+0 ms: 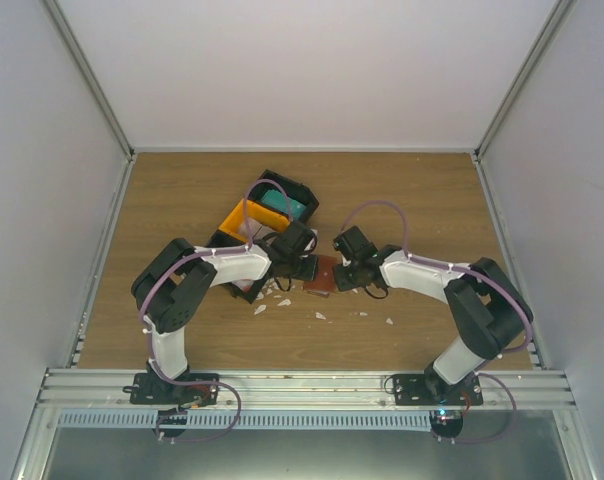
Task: Put the credit cards into the card holder
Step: Close the card holder at the center of the board.
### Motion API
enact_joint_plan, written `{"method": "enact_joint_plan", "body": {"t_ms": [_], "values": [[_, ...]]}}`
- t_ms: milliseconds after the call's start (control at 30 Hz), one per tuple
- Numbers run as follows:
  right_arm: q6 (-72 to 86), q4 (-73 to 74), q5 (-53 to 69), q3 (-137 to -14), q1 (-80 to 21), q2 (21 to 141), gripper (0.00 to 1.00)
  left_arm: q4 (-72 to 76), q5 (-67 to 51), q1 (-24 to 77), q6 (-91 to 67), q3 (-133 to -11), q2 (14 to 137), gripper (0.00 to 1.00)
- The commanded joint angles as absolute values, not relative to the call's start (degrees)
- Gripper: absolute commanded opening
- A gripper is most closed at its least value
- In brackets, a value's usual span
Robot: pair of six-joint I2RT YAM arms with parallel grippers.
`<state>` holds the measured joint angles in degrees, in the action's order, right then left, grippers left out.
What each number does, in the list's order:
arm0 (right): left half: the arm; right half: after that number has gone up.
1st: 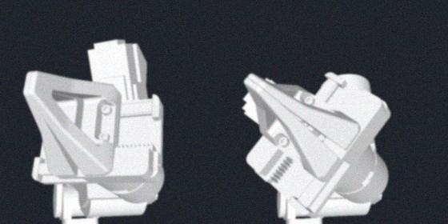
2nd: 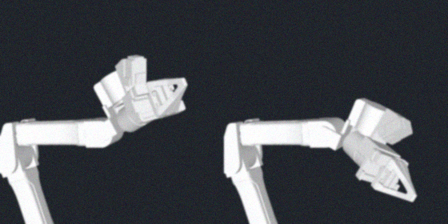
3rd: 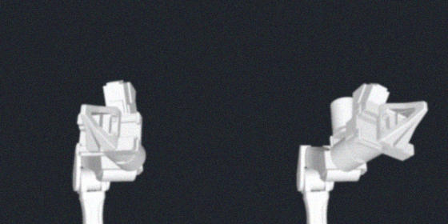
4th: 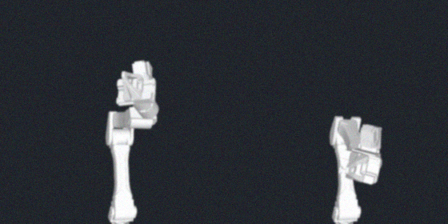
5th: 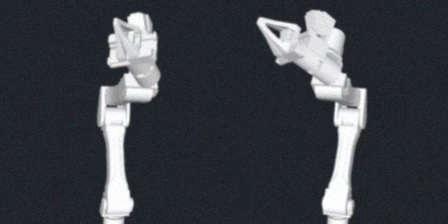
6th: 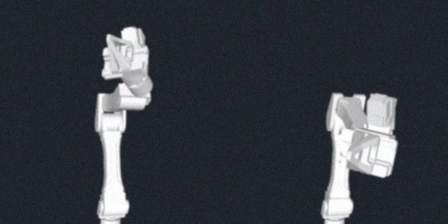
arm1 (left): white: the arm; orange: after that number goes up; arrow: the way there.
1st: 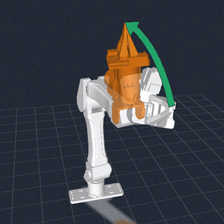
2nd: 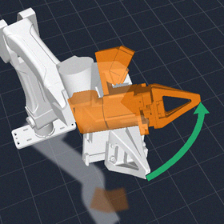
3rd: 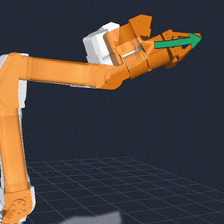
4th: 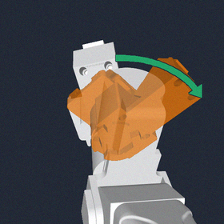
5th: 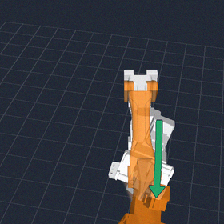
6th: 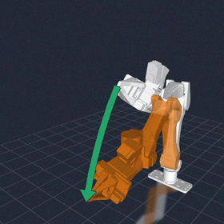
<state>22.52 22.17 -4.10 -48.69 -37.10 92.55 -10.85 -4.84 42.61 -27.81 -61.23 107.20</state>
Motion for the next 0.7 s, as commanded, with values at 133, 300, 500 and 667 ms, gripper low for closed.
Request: {"method": "enact_joint_plan", "body": {"t_ms": [133,300,500,667], "values": [[19.13,20.34,2.95,-47.14,-37.17,91.79,0.33,-17.07,1.49,42.45,-25.46,-57.74,111.03,0.21],[18.25,21.28,0.94,-47.14,-37.19,93.71,0.34,-16.79,1.61,42.45,-24.67,-57.57,111.01,0.20],[22.61,21.85,-9.08,-47.73,-37.18,95.70,0.32,-16.43,1.49,42.45,-23.93,-57.15,111.05,0.19],[30.73,20.06,-15.88,-45.62,-37.14,92.51,0.33,-15.92,0.74,42.45,-23.40,-56.22,110.93,0.18]]}}
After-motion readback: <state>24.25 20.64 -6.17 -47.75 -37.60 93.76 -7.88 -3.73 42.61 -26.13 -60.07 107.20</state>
